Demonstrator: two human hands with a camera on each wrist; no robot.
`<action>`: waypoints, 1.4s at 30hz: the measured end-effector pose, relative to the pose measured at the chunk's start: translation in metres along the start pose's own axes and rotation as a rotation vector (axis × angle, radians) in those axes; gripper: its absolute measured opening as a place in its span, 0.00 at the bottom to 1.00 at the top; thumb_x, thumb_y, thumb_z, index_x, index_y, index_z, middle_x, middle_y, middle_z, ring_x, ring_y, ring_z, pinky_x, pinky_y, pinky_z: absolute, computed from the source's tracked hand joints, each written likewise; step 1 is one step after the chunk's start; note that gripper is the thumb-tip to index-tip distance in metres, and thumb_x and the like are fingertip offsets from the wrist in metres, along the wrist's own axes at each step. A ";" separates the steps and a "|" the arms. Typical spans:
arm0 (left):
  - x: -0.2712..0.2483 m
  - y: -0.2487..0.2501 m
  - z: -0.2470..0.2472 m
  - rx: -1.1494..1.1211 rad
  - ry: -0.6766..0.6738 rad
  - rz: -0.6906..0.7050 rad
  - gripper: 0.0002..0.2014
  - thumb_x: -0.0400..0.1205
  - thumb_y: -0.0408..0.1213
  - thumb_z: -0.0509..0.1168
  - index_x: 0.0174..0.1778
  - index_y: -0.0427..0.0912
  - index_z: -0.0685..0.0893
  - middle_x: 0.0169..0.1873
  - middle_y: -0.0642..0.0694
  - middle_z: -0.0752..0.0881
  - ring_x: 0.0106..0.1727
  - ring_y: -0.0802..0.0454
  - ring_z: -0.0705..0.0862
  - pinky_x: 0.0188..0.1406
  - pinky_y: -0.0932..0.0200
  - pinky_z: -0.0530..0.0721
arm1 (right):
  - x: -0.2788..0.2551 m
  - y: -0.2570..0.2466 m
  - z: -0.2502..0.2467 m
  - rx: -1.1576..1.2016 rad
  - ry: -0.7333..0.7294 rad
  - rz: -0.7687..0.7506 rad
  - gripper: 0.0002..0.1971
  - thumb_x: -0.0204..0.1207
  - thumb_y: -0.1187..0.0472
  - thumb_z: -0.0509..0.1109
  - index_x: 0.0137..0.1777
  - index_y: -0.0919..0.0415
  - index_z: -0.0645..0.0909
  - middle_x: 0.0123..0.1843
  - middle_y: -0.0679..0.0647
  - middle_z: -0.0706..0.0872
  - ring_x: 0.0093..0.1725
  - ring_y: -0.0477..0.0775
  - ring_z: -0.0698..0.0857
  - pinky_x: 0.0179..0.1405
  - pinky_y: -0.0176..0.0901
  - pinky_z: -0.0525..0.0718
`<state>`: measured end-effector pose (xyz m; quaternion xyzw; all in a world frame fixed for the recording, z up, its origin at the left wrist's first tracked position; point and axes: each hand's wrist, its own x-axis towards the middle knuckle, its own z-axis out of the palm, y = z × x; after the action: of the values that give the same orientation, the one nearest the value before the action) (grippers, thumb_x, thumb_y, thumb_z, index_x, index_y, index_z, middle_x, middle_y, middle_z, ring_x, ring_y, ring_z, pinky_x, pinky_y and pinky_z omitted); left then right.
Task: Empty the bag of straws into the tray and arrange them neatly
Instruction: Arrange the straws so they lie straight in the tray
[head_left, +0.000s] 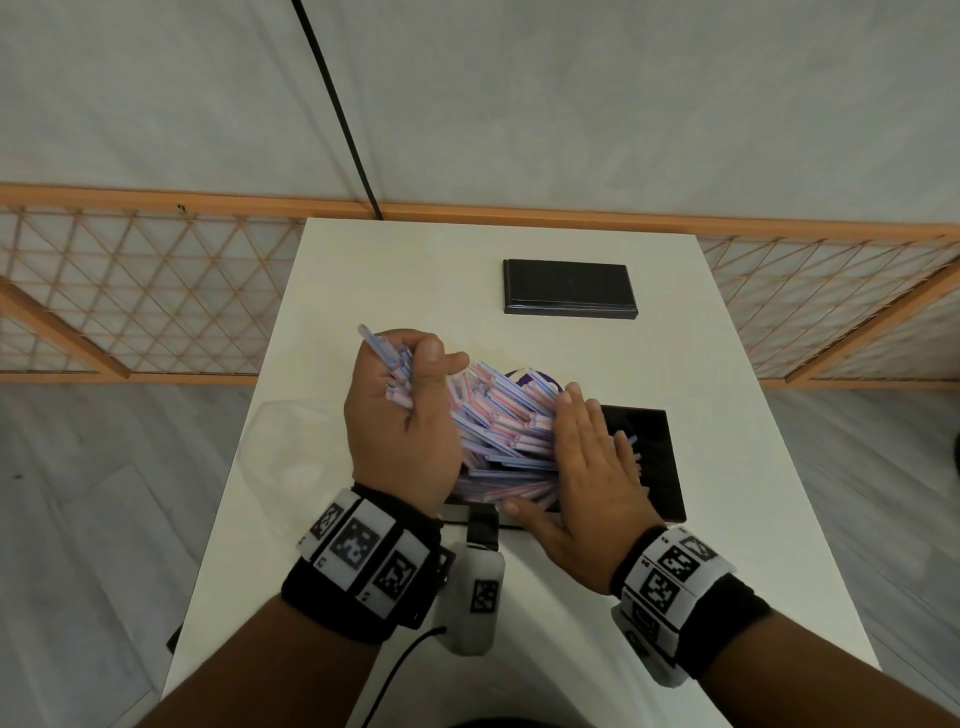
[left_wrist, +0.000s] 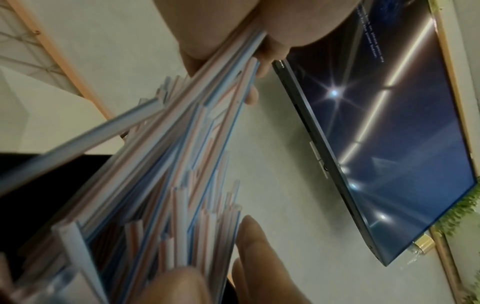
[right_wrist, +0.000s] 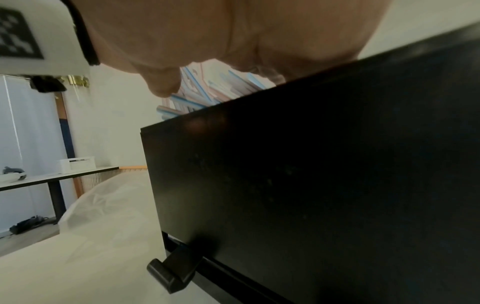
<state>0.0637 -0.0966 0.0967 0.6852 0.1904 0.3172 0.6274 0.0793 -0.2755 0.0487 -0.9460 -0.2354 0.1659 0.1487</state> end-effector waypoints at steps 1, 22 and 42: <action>0.001 -0.001 0.000 -0.003 0.014 -0.016 0.04 0.87 0.47 0.62 0.47 0.58 0.78 0.37 0.51 0.92 0.46 0.49 0.94 0.54 0.36 0.90 | 0.002 0.000 0.001 -0.006 -0.016 0.005 0.54 0.64 0.18 0.37 0.76 0.48 0.13 0.85 0.46 0.22 0.84 0.52 0.25 0.84 0.59 0.34; 0.012 0.015 0.005 -0.016 0.084 -0.003 0.09 0.91 0.43 0.59 0.44 0.55 0.78 0.25 0.61 0.85 0.29 0.59 0.85 0.37 0.54 0.87 | 0.017 -0.018 -0.008 0.070 0.026 0.028 0.61 0.64 0.17 0.49 0.86 0.54 0.30 0.89 0.48 0.33 0.87 0.53 0.34 0.85 0.65 0.39; 0.012 0.071 0.010 -0.037 -0.108 0.218 0.05 0.87 0.40 0.64 0.46 0.45 0.81 0.30 0.62 0.86 0.34 0.63 0.88 0.39 0.66 0.86 | 0.059 -0.083 -0.073 0.483 0.215 -0.317 0.19 0.73 0.58 0.75 0.63 0.60 0.84 0.52 0.55 0.90 0.45 0.36 0.79 0.47 0.17 0.75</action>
<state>0.0700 -0.1060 0.1688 0.7064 0.0750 0.3495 0.6109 0.1235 -0.1907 0.1298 -0.8470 -0.3165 0.0907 0.4174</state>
